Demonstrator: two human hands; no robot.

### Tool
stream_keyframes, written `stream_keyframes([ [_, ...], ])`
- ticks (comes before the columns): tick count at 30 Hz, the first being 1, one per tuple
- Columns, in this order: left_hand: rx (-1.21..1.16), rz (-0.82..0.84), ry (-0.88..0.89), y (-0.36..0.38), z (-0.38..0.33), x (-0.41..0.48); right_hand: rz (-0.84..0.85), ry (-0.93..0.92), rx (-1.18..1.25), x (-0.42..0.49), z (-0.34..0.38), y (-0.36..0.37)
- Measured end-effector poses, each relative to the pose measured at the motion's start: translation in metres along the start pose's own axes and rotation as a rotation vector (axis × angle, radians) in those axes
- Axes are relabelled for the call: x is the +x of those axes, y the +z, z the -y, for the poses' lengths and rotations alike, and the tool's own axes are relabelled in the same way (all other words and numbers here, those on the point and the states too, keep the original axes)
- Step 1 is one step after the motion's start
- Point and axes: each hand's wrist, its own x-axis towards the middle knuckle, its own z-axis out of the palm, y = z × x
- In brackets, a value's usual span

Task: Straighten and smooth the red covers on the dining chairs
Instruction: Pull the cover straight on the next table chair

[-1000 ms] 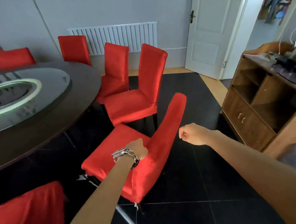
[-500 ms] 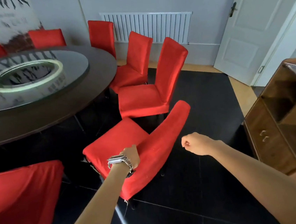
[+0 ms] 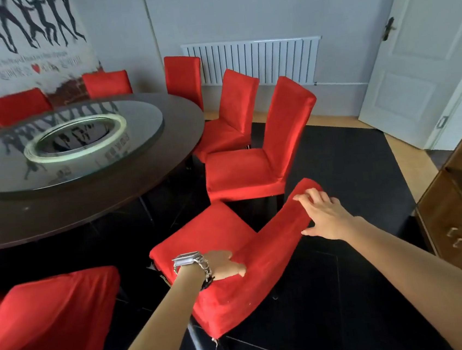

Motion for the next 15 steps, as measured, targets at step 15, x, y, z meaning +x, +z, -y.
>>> stream_keyframes([
  [15,-1.350,-0.104,-0.497,0.046,0.033,0.012,0.204,0.171,0.308,0.135,-0.038,0.010],
])
